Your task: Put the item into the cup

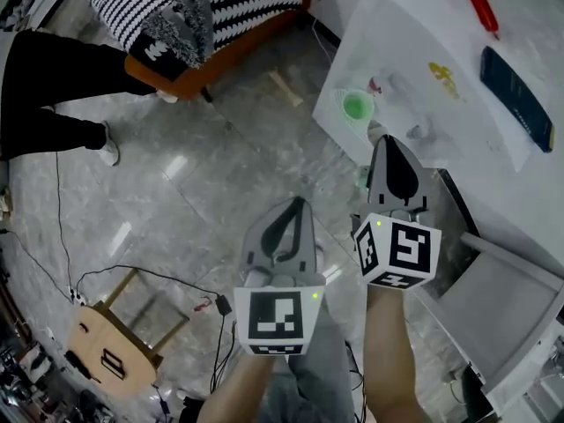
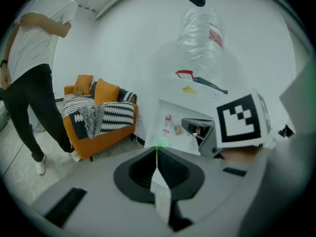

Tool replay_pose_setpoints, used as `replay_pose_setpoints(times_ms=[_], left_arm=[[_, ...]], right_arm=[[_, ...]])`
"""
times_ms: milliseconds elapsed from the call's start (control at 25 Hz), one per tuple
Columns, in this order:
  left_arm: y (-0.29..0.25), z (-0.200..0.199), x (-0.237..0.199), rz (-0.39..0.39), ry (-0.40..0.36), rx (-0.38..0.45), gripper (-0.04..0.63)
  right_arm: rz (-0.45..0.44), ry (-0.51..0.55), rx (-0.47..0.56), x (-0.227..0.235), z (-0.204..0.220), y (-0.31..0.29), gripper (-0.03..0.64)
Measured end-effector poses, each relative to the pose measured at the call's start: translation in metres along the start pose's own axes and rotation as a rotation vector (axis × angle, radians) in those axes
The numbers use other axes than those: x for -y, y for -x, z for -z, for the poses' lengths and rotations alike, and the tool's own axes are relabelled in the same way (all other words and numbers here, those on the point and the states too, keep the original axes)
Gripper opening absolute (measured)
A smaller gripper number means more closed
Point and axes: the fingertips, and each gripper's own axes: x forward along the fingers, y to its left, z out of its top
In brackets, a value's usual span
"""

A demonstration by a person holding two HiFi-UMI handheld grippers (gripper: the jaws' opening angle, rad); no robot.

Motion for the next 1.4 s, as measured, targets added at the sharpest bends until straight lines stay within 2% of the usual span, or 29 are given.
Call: replay_pose_setpoints(times_ms=[200, 400, 600, 800, 1080, 1400], left_arm=[[-0.002, 0.016, -0.009, -0.007, 0.019, -0.031, 0.014], [-0.008, 0.021, -0.014, -0.014, 0.070, -0.044, 0.014], [-0.016, 0.029, -0.024, -0.019, 0.043, -0.069, 0.014], [-0.023, 0.036, -0.032, -0.040, 0.087, -0.072, 0.014], [-0.033, 0.039, -0.040, -0.043, 0.072, -0.086, 0.014], [-0.040, 0.049, -0.033, -0.032, 0.065, -0.107, 0.014]], right_arm=[[0.021, 0.015, -0.036, 0.001, 0.026, -0.033, 0.011], [0.034, 0.041, -0.055, 0.008, 0.041, -0.063, 0.011], [0.041, 0.032, -0.087, 0.010, 0.064, -0.091, 0.011], [0.054, 0.003, -0.097, 0.025, 0.075, -0.106, 0.011], [0.050, -0.017, -0.138, 0.028, 0.094, -0.115, 0.011], [0.048, -0.061, -0.119, 0.036, 0.099, -0.126, 0.012]])
